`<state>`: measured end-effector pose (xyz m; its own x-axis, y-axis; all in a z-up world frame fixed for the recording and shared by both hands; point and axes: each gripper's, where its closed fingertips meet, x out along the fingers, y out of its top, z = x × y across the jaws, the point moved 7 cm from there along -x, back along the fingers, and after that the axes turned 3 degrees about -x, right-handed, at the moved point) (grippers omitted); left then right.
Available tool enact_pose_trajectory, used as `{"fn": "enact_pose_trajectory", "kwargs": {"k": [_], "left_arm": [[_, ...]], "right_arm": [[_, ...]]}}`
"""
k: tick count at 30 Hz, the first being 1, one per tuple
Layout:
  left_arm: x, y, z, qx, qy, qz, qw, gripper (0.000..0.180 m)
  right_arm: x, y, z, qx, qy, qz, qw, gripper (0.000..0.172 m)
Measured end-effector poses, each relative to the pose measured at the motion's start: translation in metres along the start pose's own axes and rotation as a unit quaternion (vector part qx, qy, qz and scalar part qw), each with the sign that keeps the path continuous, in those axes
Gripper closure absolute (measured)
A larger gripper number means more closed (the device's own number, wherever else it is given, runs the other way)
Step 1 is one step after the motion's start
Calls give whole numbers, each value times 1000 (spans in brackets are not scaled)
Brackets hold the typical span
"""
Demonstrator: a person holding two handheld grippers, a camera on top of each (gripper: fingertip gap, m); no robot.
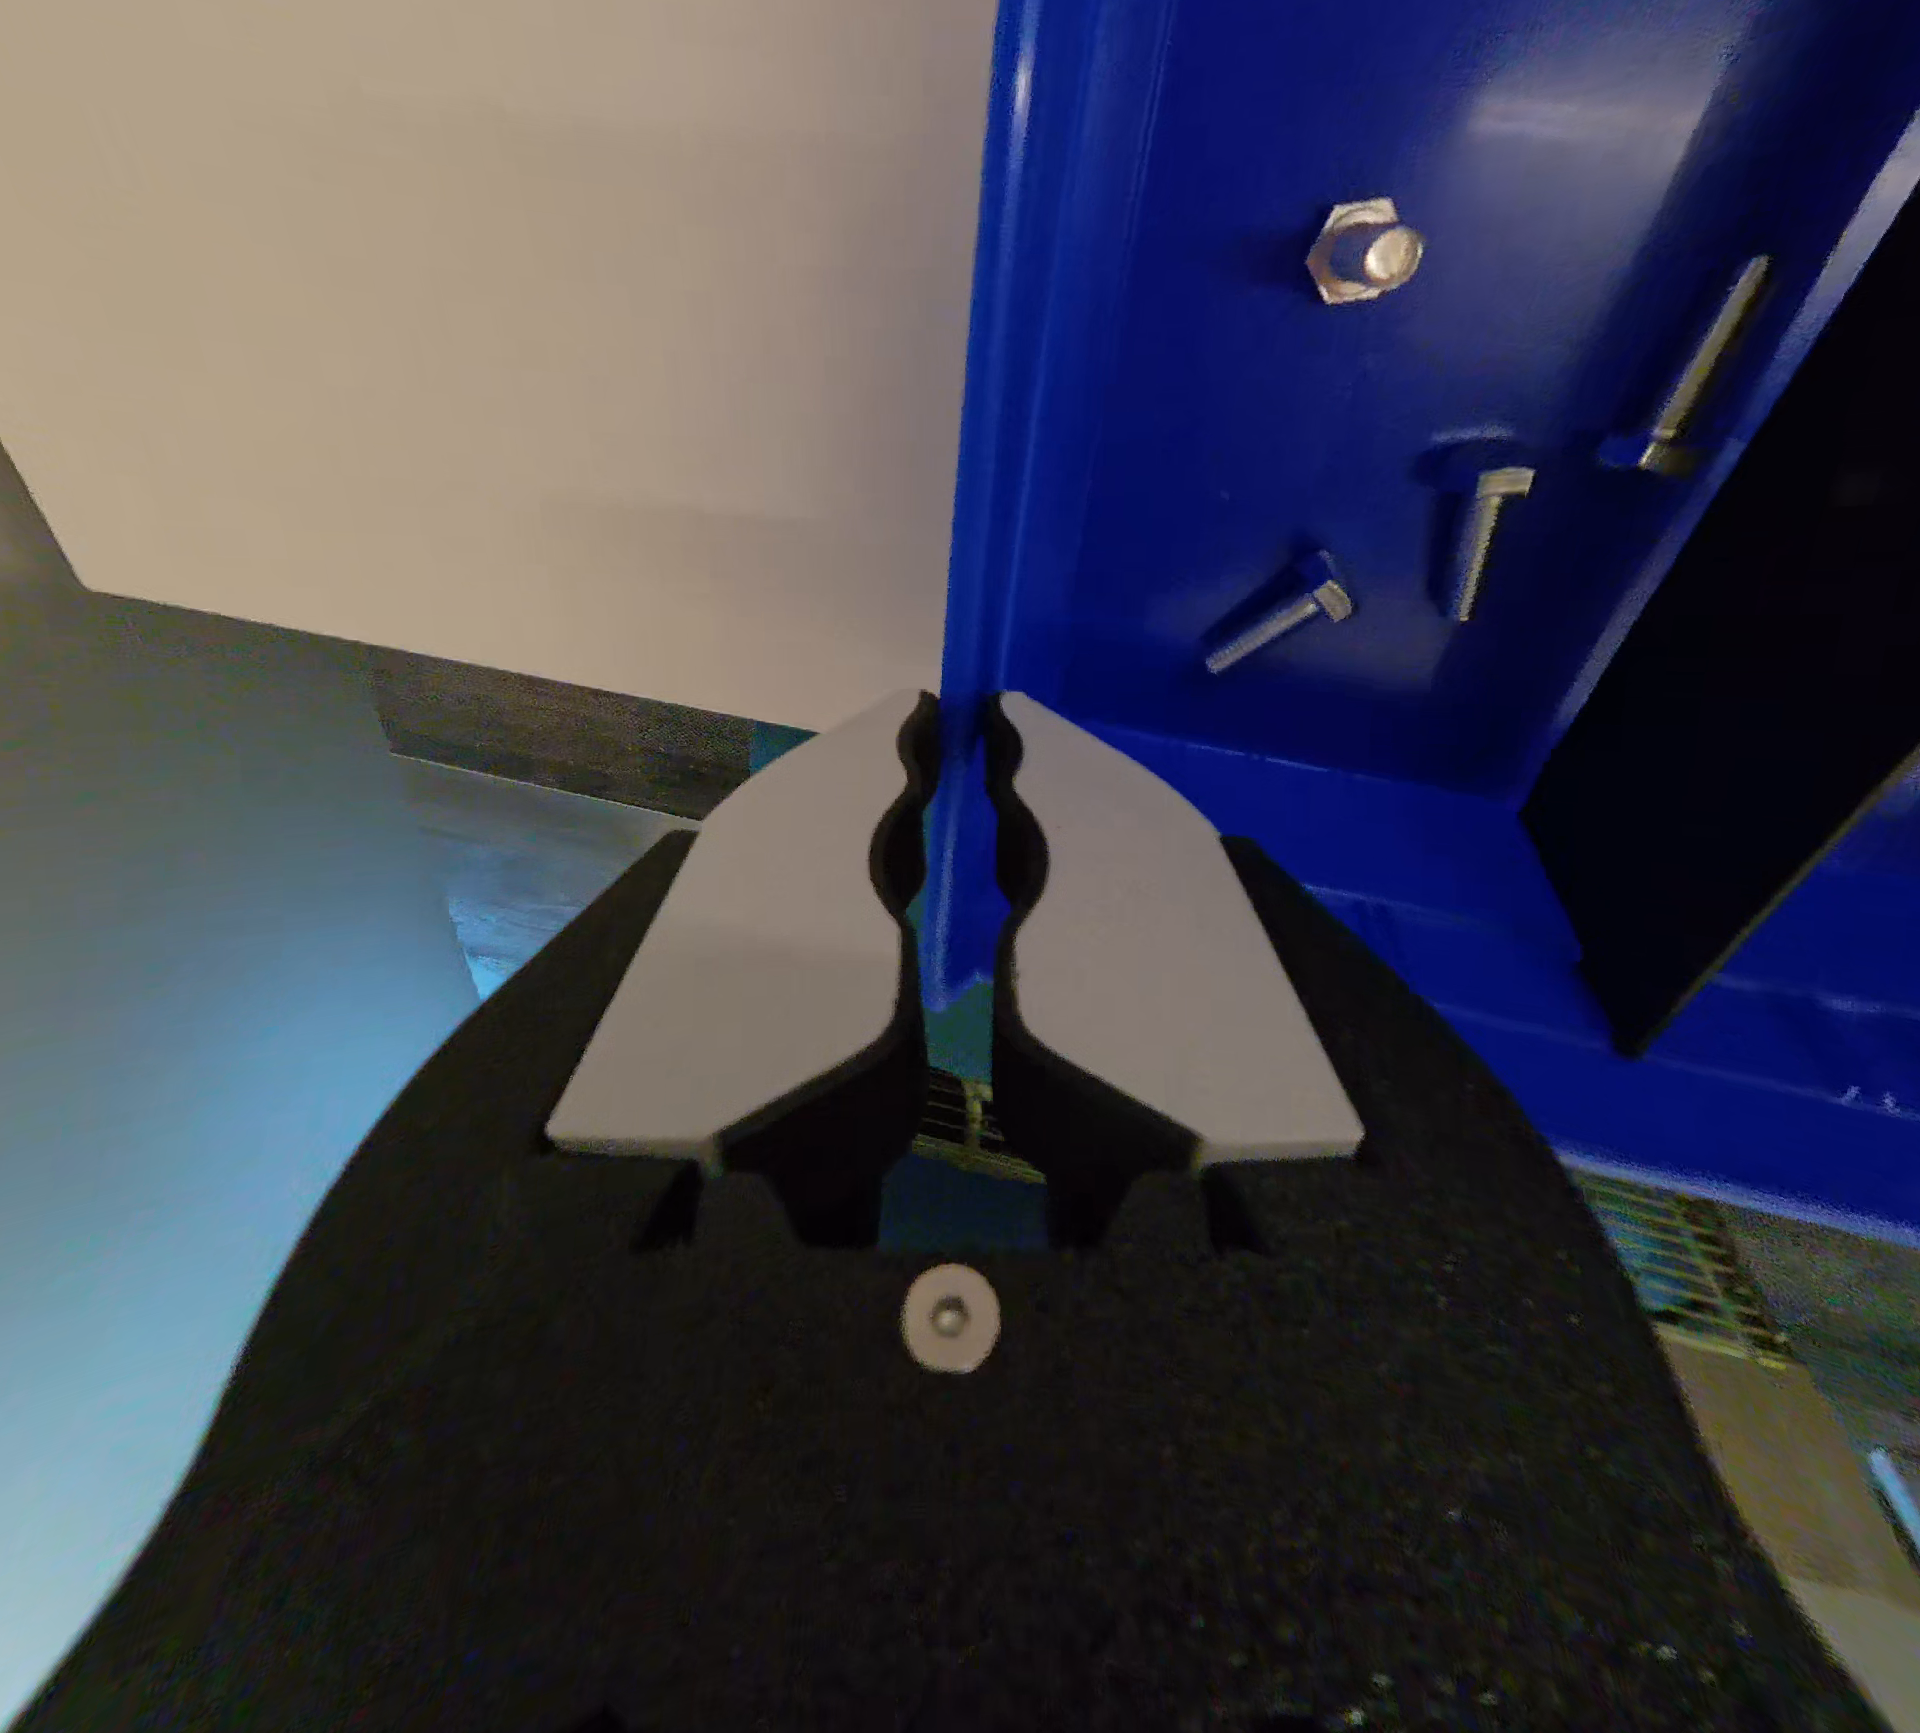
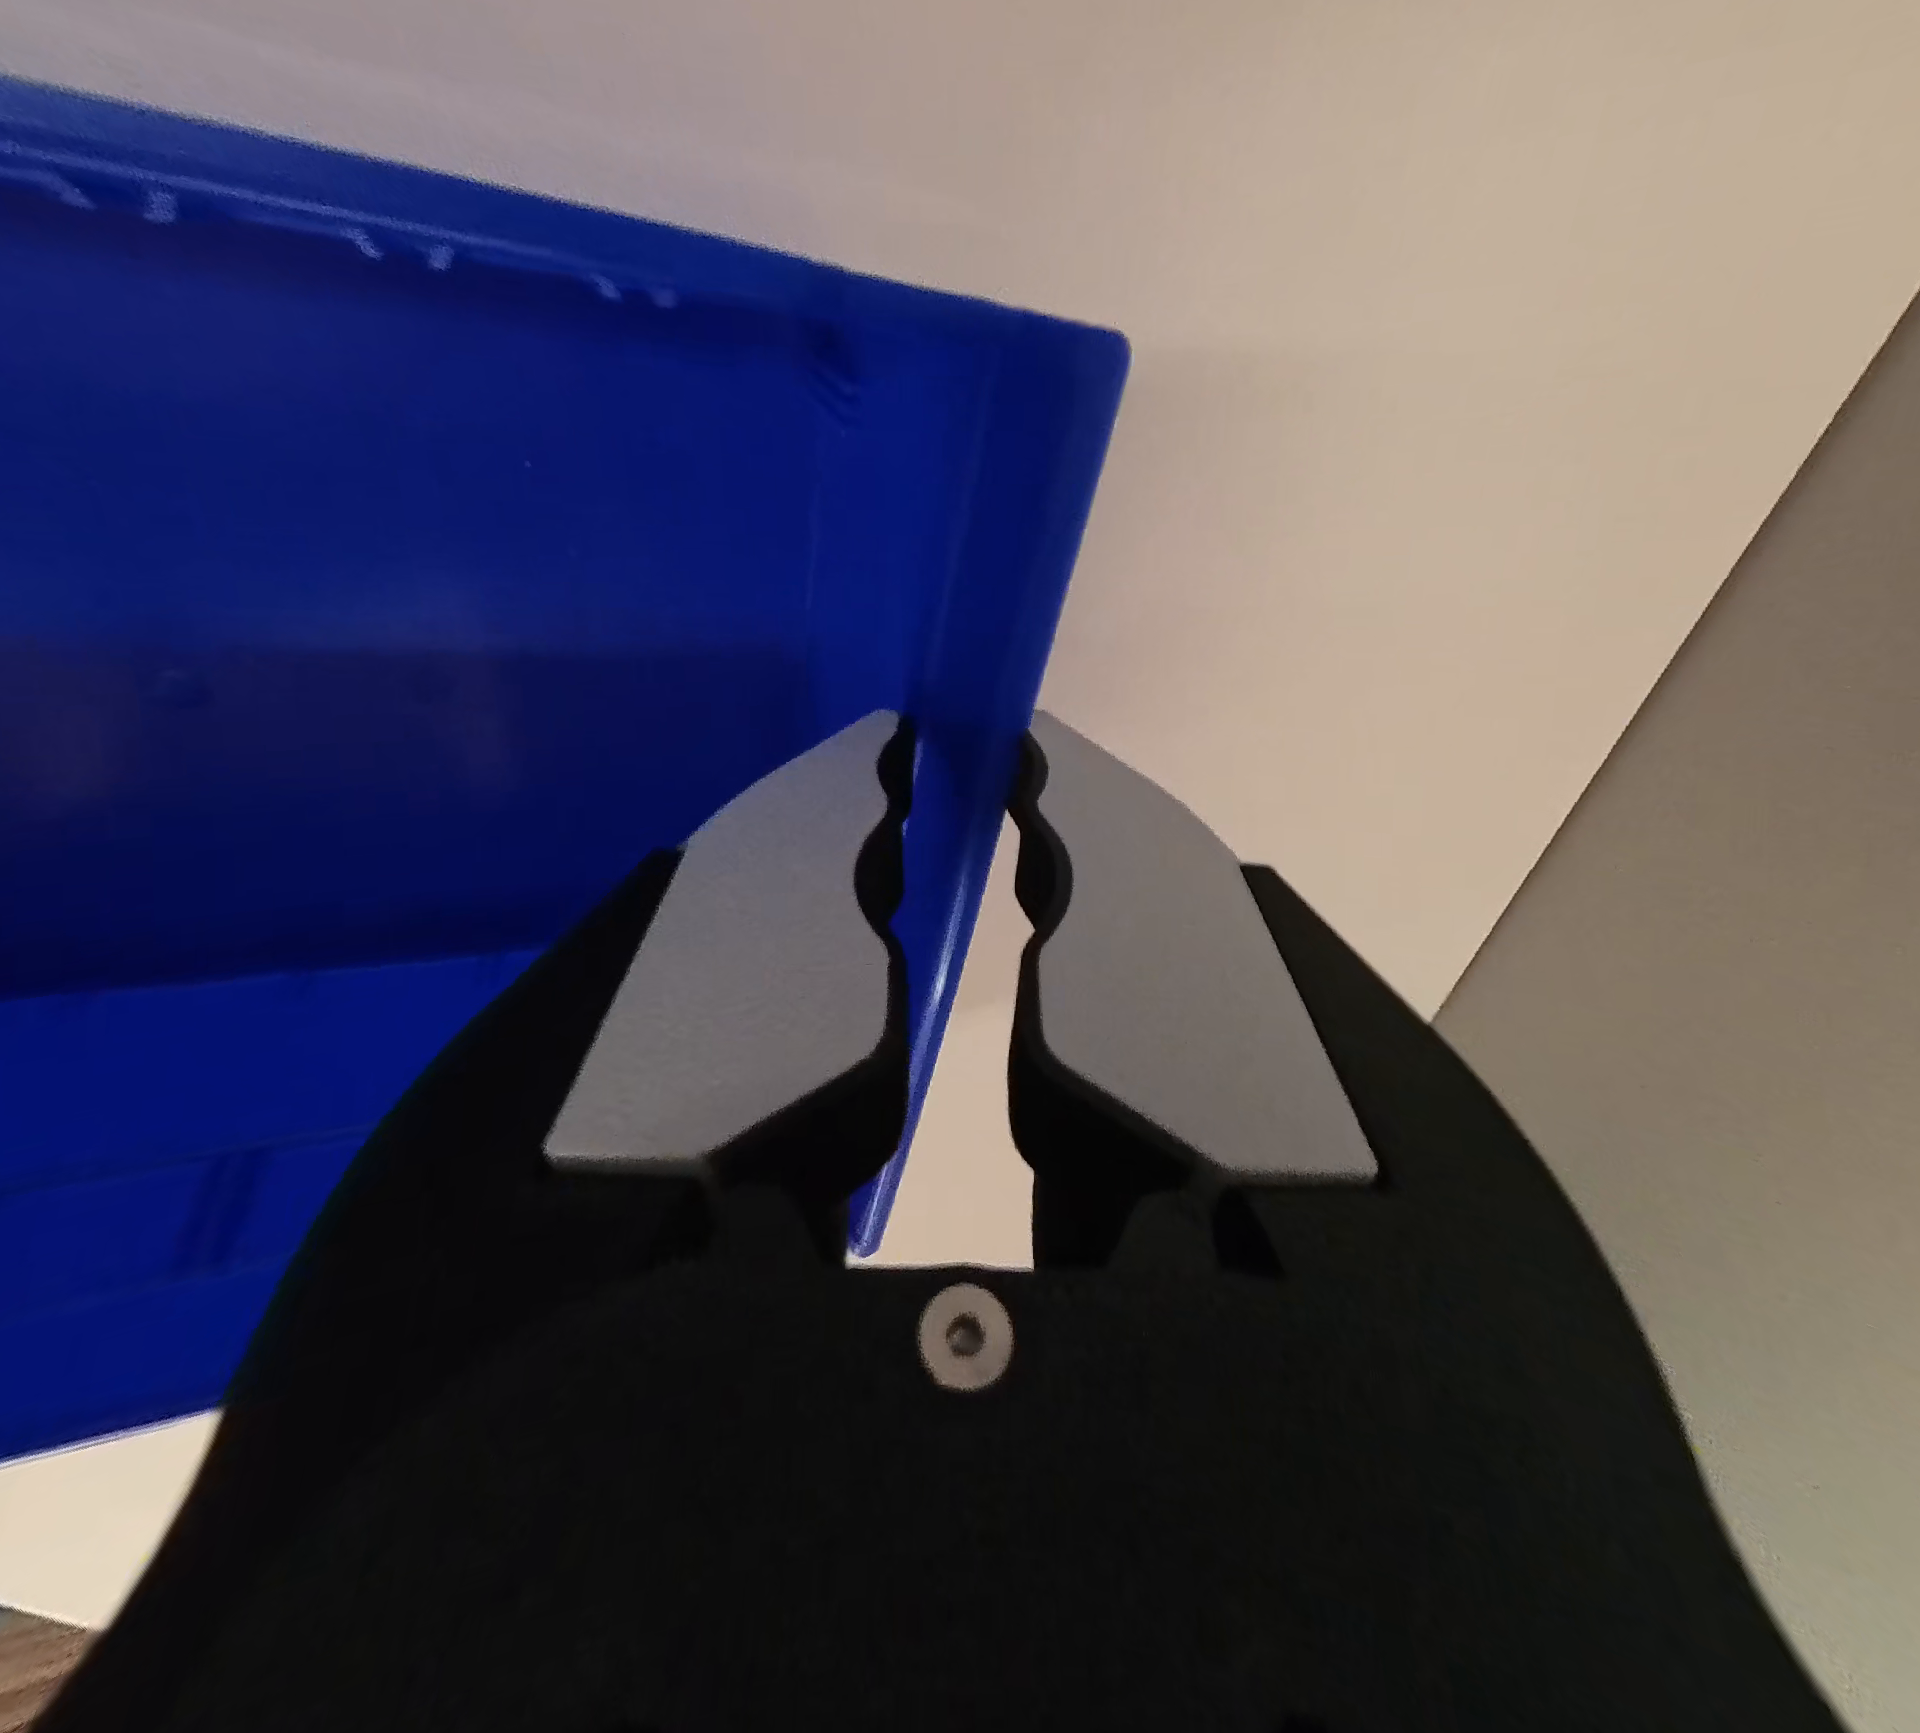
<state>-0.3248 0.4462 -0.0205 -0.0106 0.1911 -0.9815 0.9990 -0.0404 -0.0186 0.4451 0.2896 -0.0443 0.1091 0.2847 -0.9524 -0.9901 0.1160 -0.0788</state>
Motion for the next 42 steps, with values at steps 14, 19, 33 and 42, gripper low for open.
{"fn": "enact_pose_trajectory", "kwargs": {"k": [14,19,33,42], "left_arm": [[3,7,-15,-80,29,-17,996,170],[-5,3,-14,-114,107,-18,988,155],[-78,36,144,-209,69,154,963,136],[0,19,179,-323,-45,61,943,143]], "right_arm": [[2,-2,3,52,-23,-21,998,154],[-5,-9,6,99,-88,-52,990,134],[-132,140,-109,300,-144,309,891,108],[-103,279,-177,284,-64,463,837,117]]}}
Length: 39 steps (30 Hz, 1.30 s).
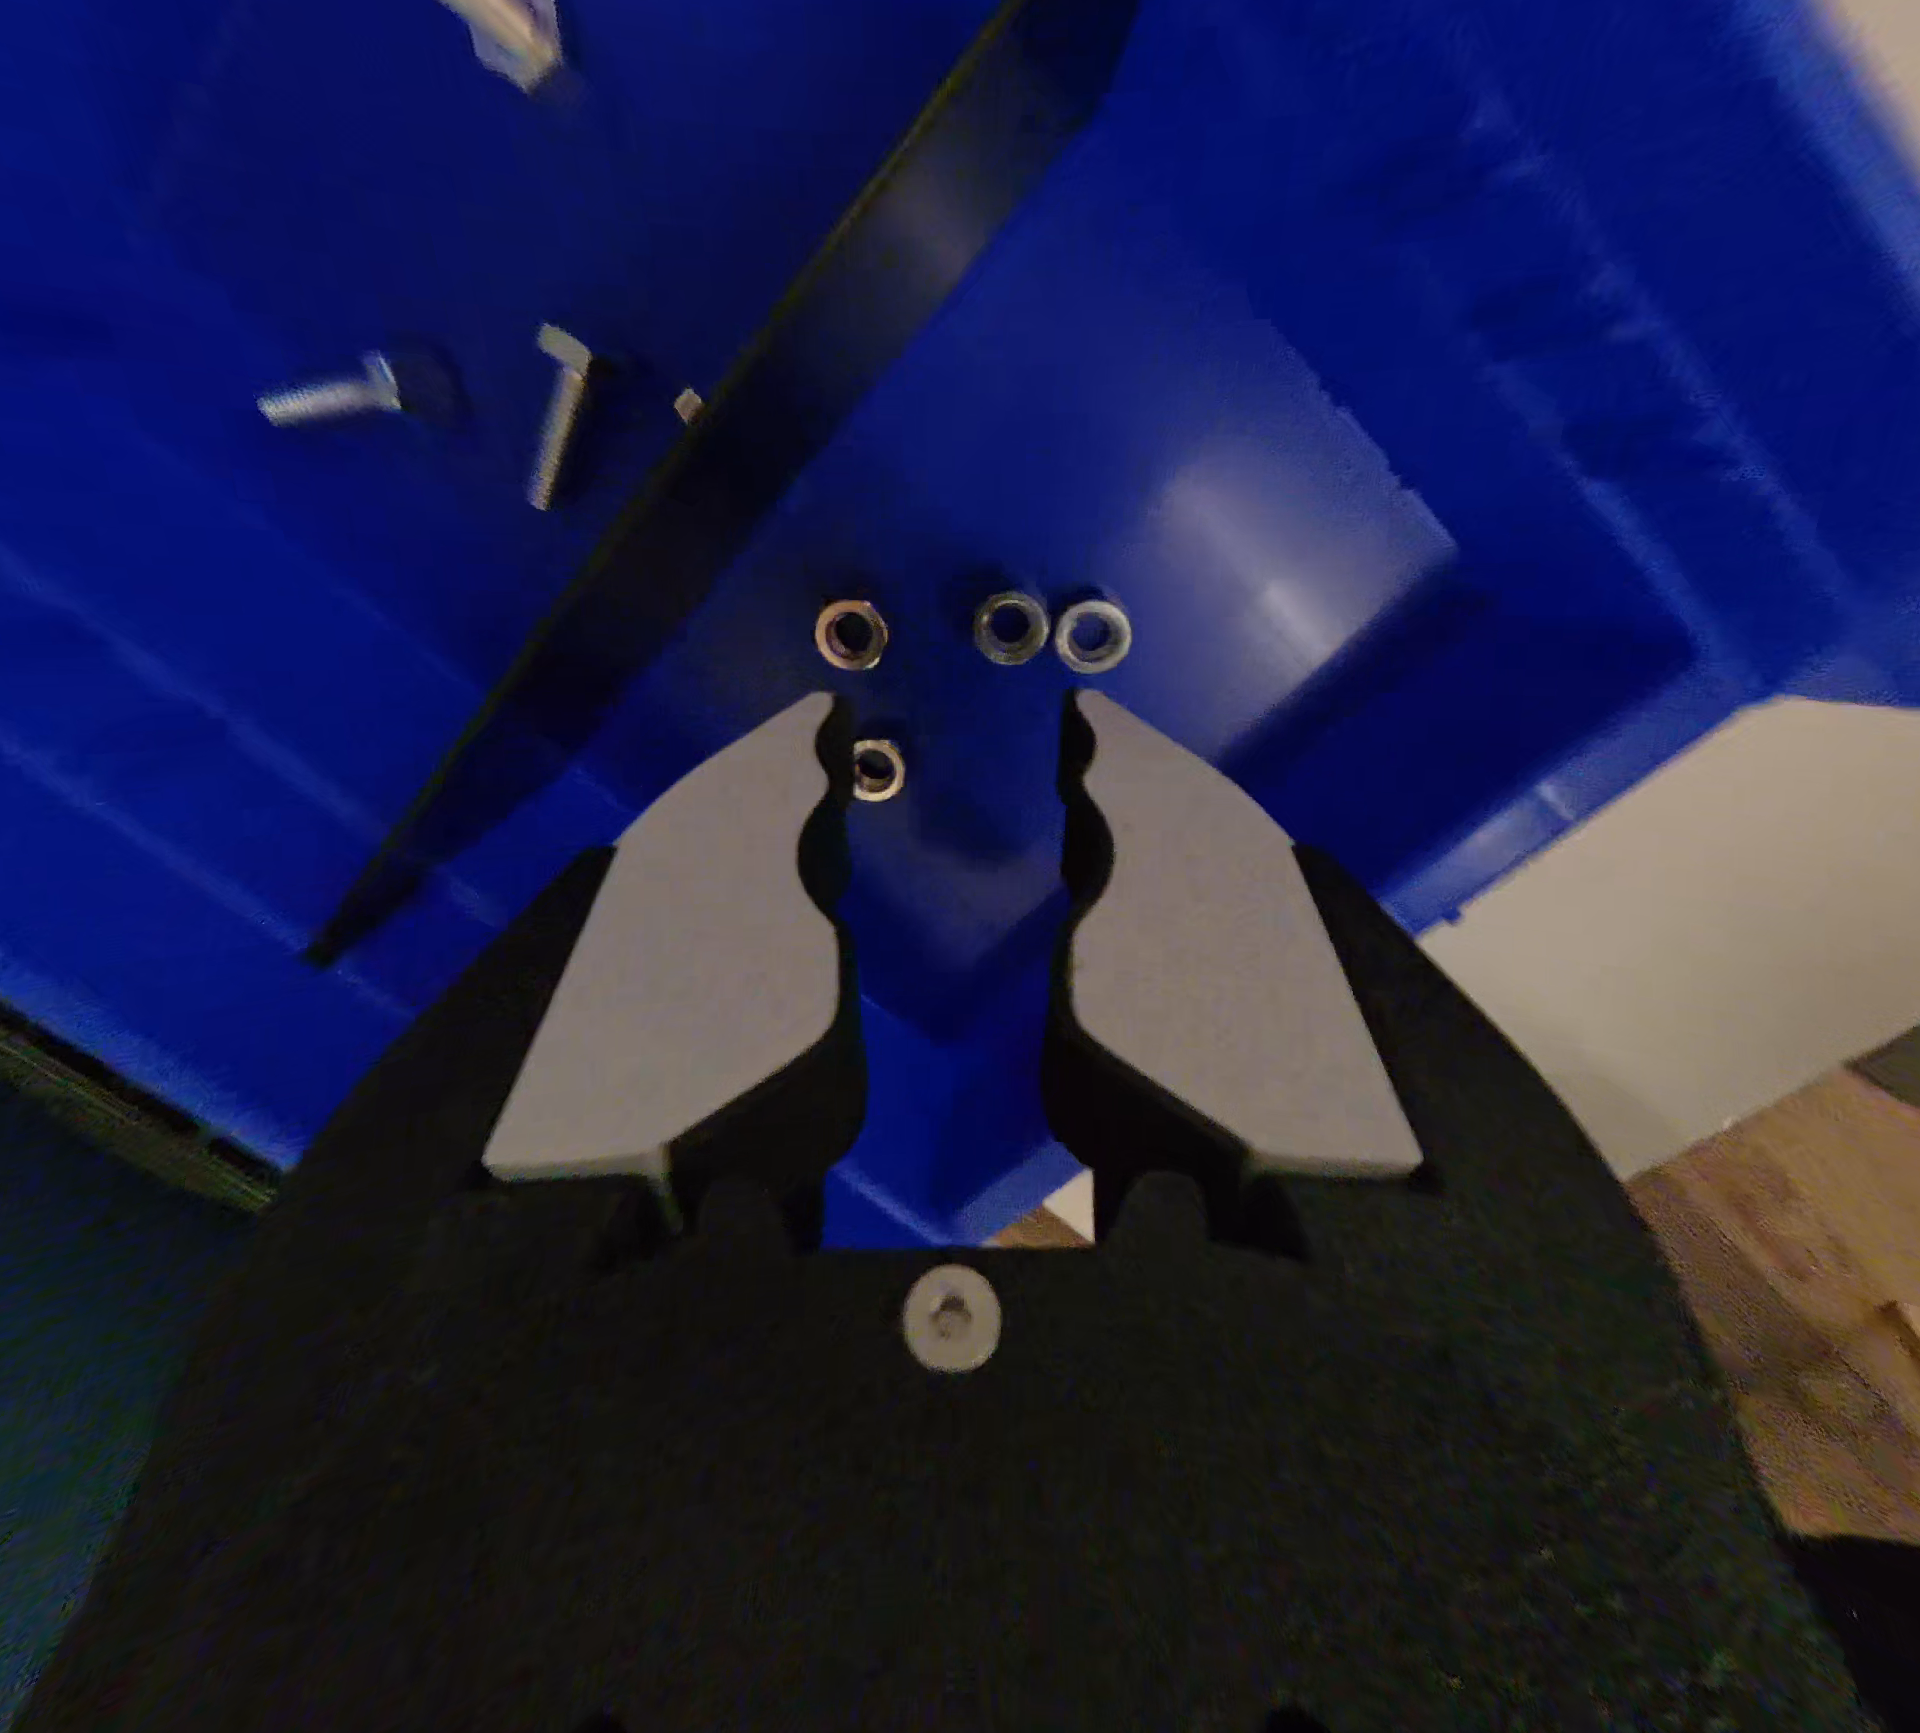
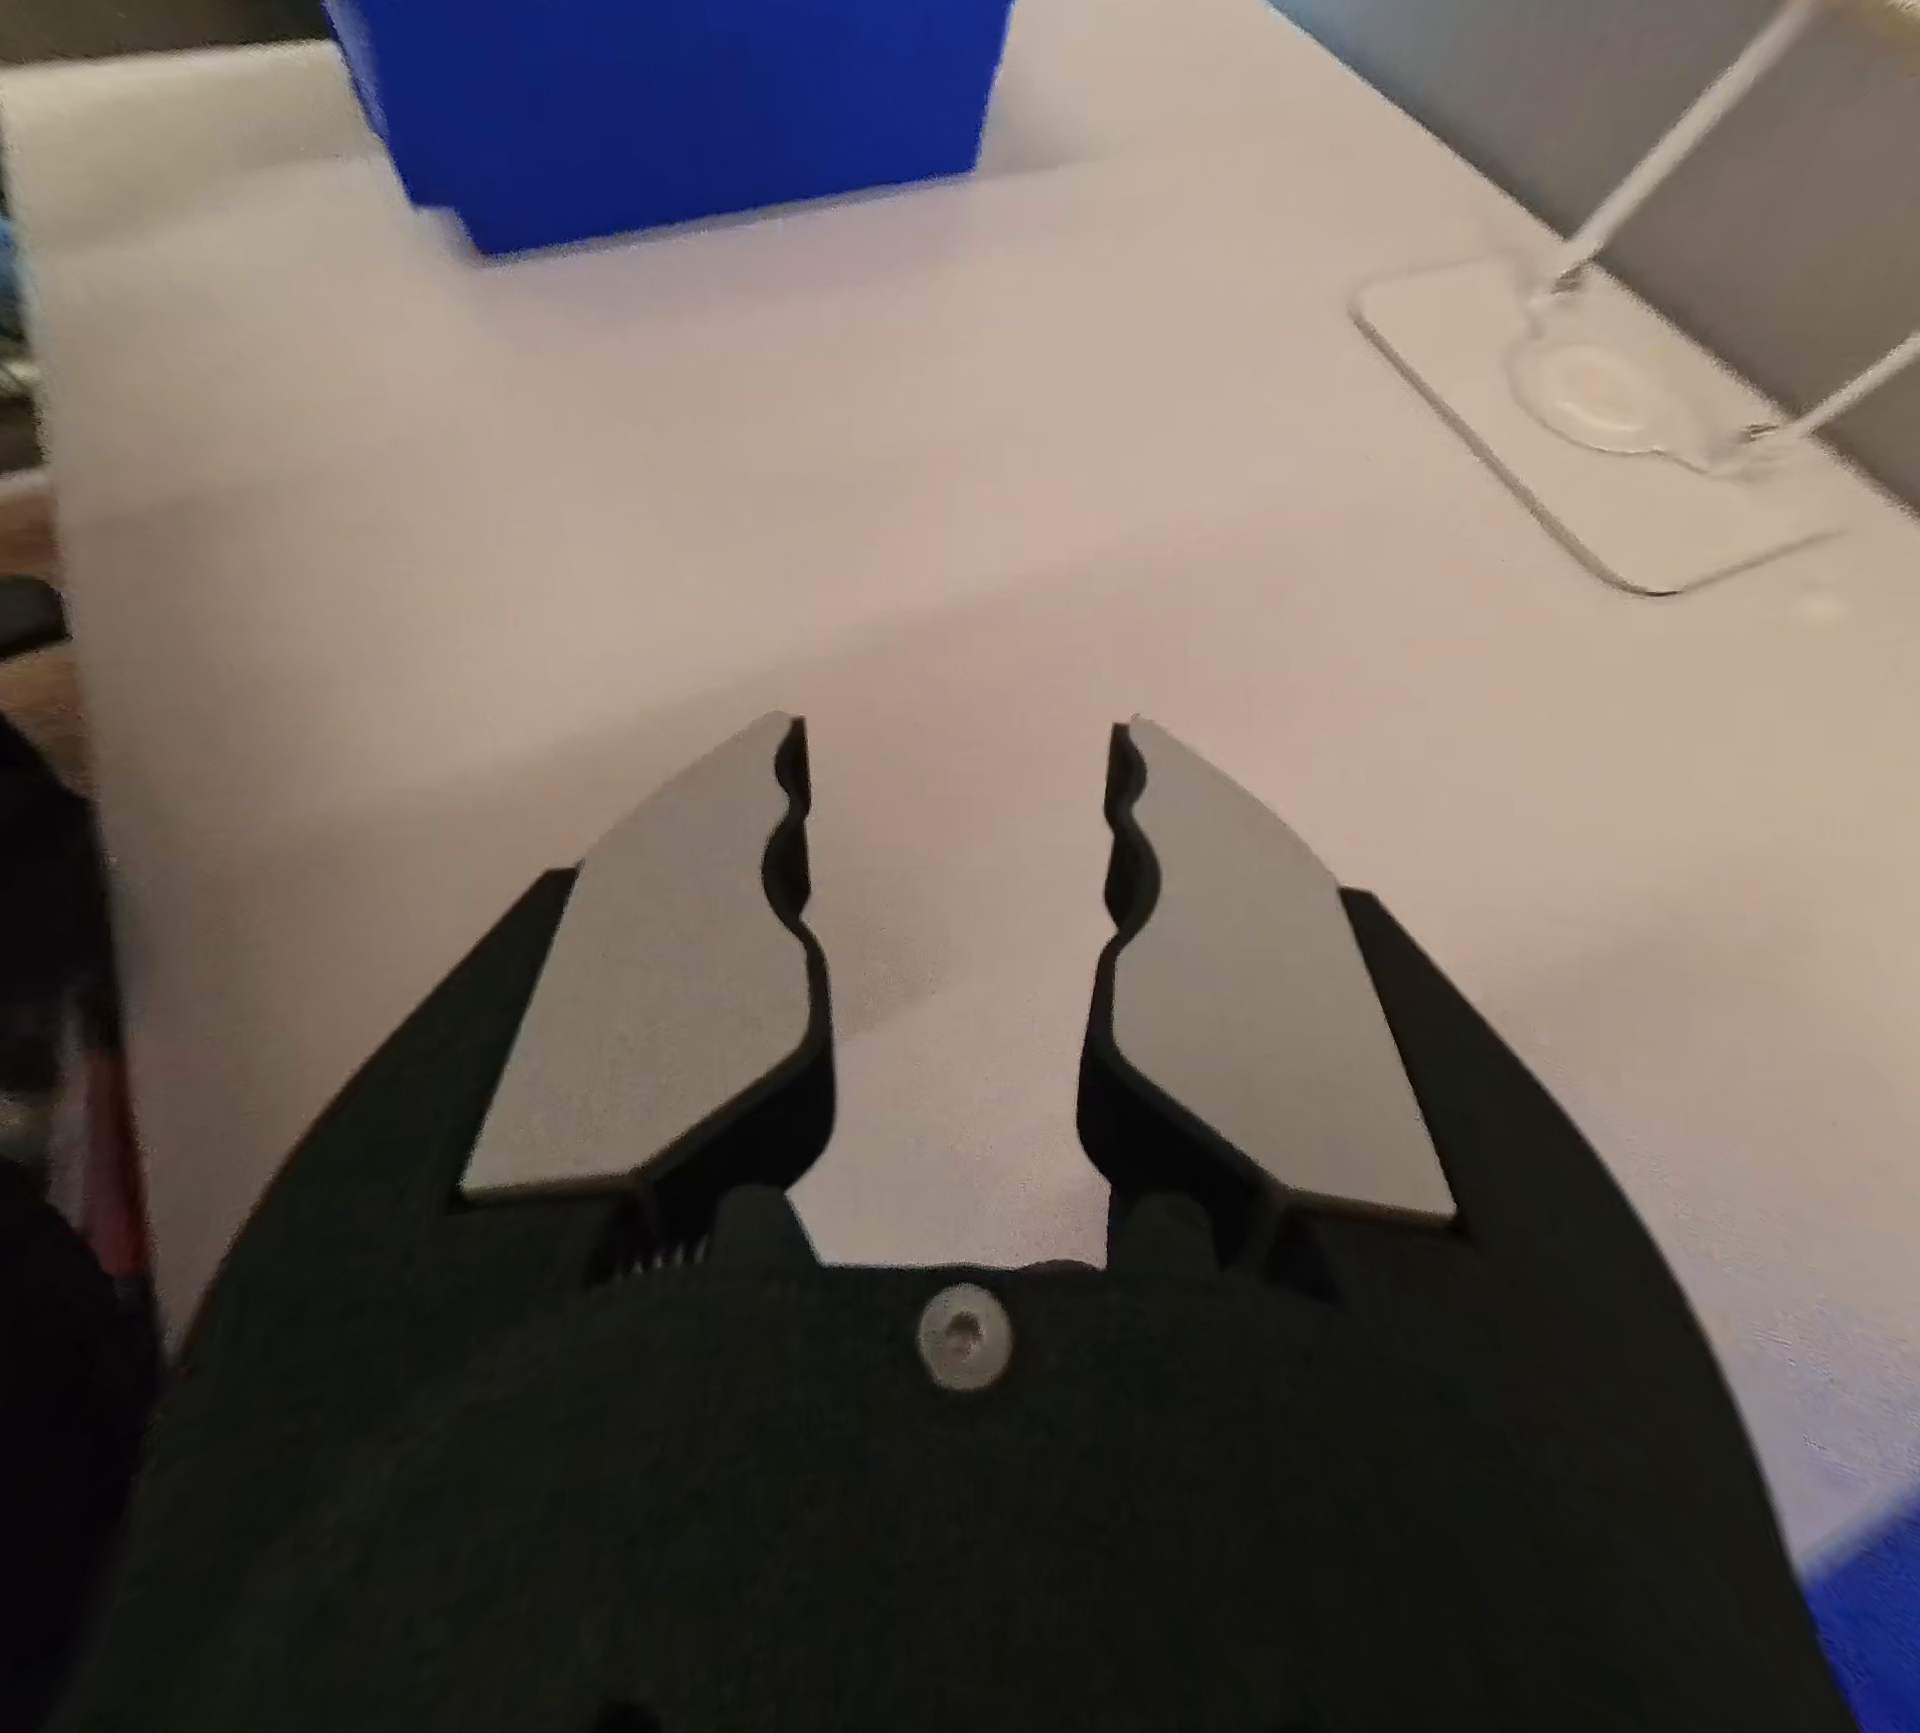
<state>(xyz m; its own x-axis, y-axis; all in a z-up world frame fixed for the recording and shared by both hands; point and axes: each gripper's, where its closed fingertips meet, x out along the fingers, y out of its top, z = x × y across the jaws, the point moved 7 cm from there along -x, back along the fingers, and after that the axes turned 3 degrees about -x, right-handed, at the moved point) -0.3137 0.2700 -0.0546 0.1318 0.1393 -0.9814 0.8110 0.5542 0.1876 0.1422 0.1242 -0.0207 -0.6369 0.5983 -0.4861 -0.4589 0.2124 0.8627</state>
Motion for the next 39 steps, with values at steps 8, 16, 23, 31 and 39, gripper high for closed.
{"fn": "enact_pose_trajectory", "kwargs": {"k": [8,16,23,31,39], "left_arm": [[45,-2,-23,-139,3,-18,990,153],[45,1,-21,-151,-14,-16,988,162],[-32,50,37,-80,5,156,985,163],[22,138,165,121,-65,116,984,163],[75,148,191,149,-81,59,984,163]], "right_arm": [[26,-19,-23,27,24,1,999,118],[32,-33,-28,40,33,25,998,118],[40,-38,-19,79,28,88,993,117],[54,-43,-14,134,43,118,983,116],[49,-50,-13,138,37,117,983,122]]}}
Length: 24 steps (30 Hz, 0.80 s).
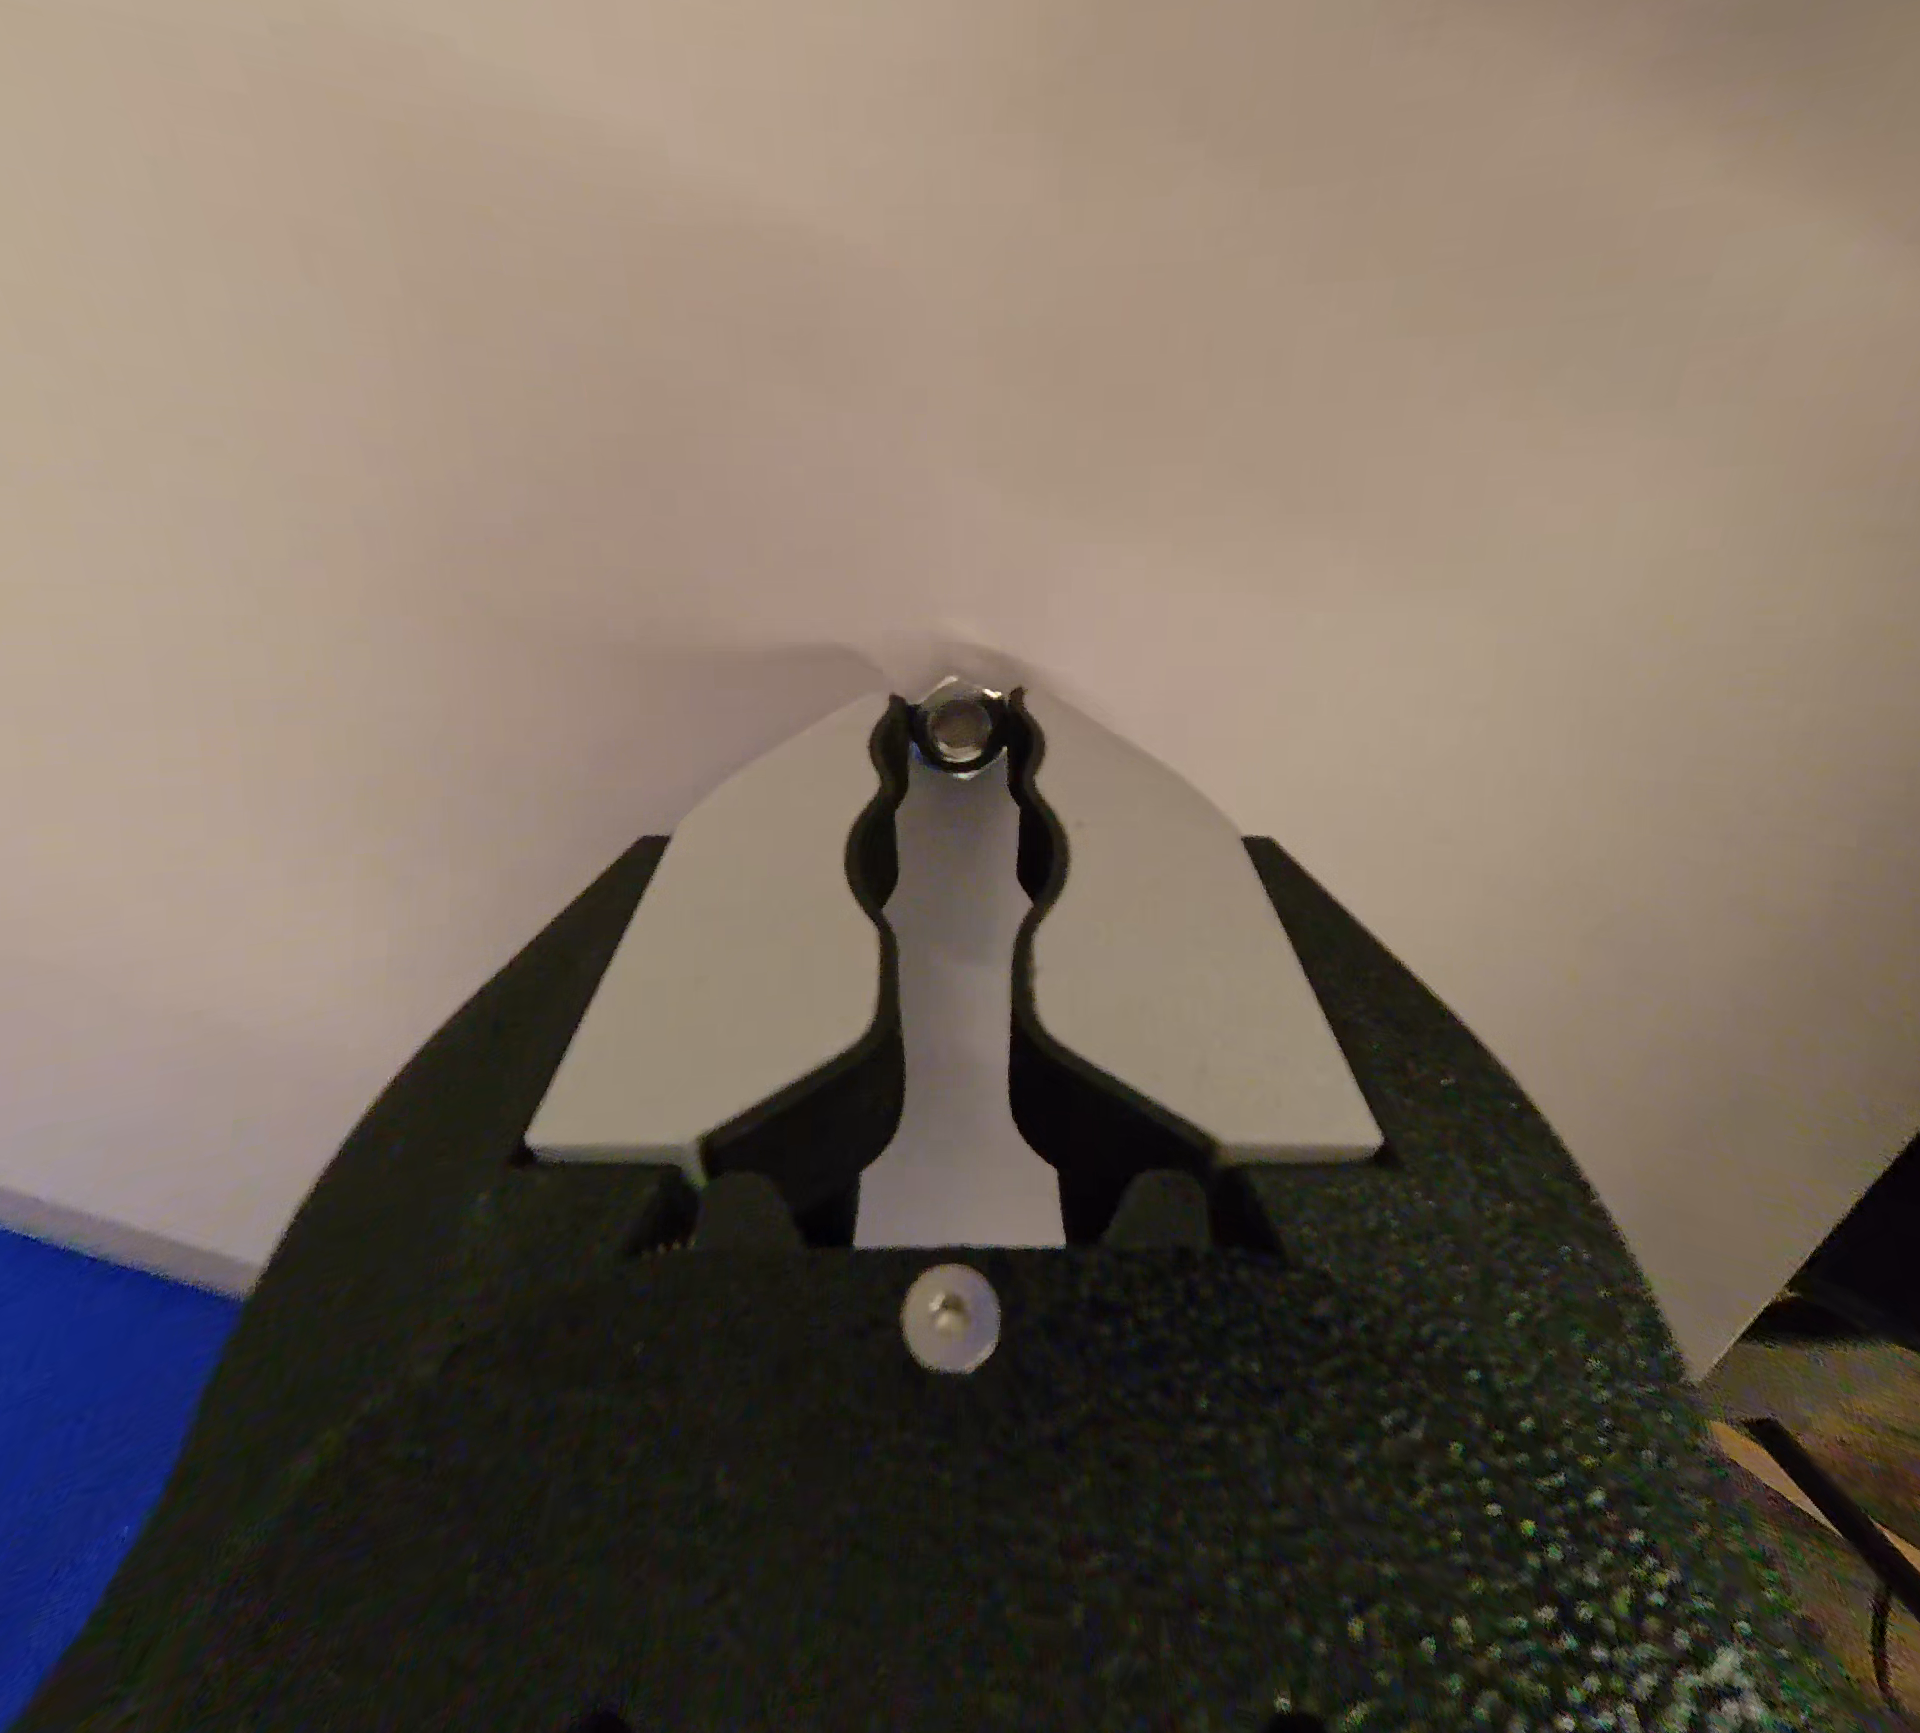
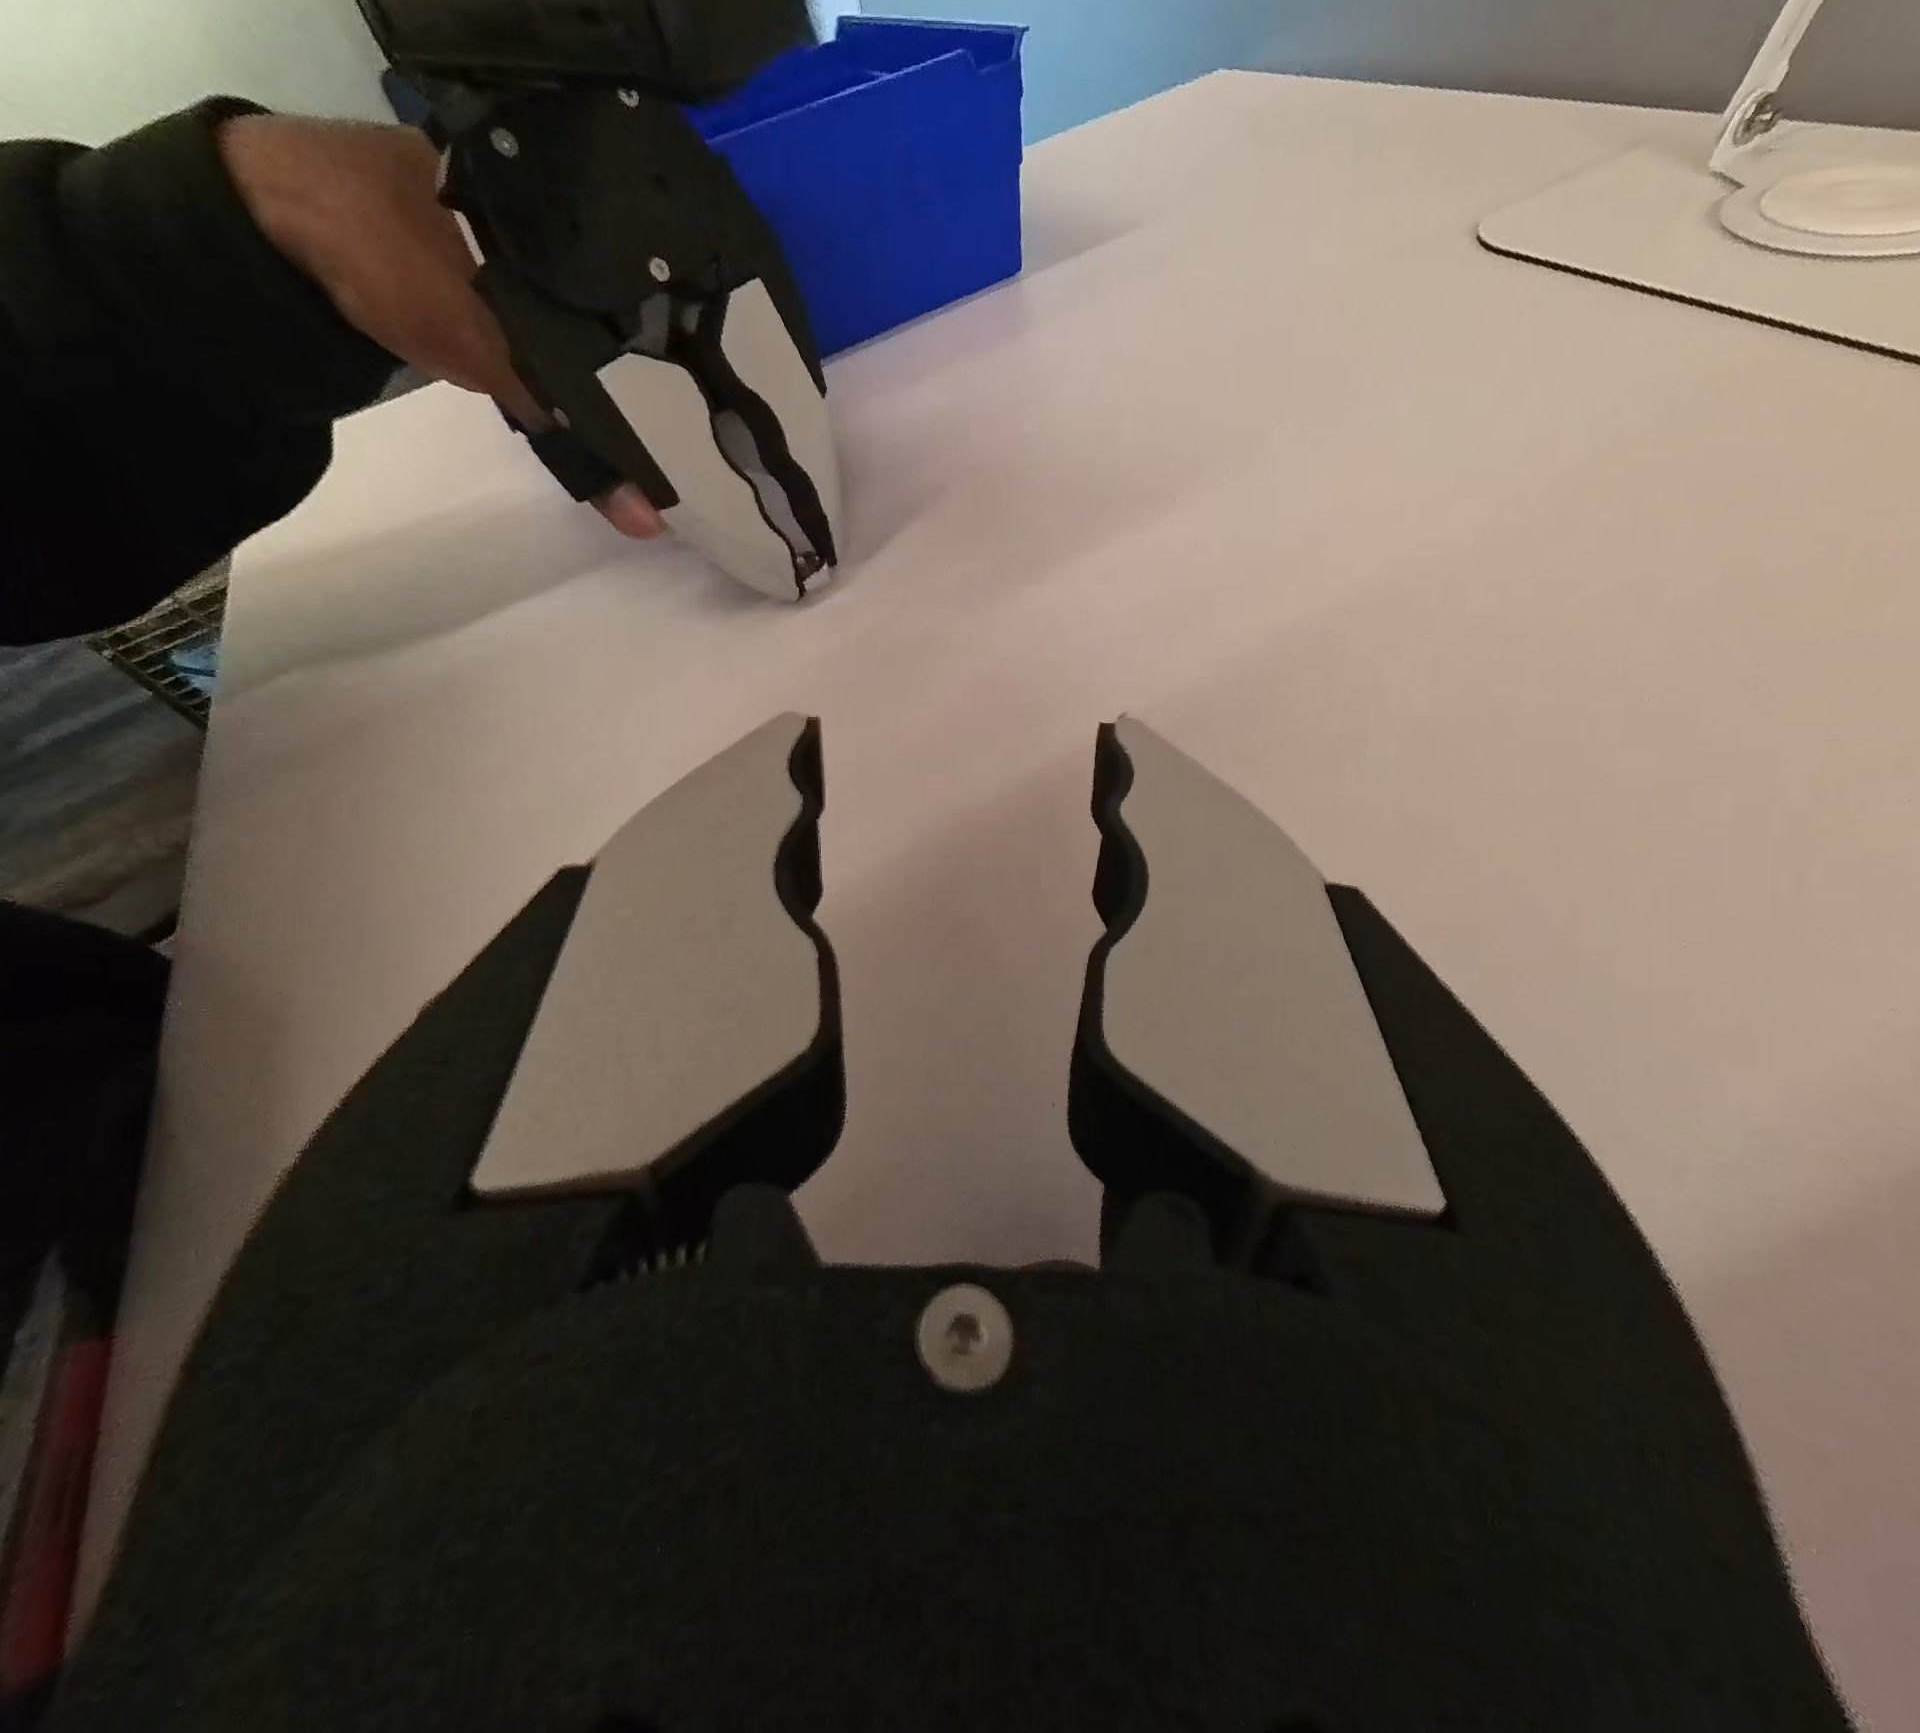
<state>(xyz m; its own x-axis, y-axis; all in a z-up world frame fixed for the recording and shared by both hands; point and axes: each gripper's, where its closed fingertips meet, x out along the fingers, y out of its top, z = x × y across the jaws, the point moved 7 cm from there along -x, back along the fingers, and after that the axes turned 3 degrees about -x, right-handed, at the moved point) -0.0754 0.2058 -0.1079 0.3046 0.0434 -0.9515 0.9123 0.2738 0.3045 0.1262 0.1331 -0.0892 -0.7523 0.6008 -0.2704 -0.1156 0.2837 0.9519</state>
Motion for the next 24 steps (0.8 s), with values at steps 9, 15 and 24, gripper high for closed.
{"fn": "enact_pose_trajectory", "kwargs": {"k": [9,15,24], "left_arm": [[-90,-7,-40,-58,31,136,989,129],[-150,-76,-166,-165,204,40,964,141],[-87,-116,-227,-220,131,-93,962,148]], "right_arm": [[4,1,3,12,16,-8,1000,122],[5,0,3,14,20,-12,1000,122],[3,0,3,20,26,-12,999,122]]}}
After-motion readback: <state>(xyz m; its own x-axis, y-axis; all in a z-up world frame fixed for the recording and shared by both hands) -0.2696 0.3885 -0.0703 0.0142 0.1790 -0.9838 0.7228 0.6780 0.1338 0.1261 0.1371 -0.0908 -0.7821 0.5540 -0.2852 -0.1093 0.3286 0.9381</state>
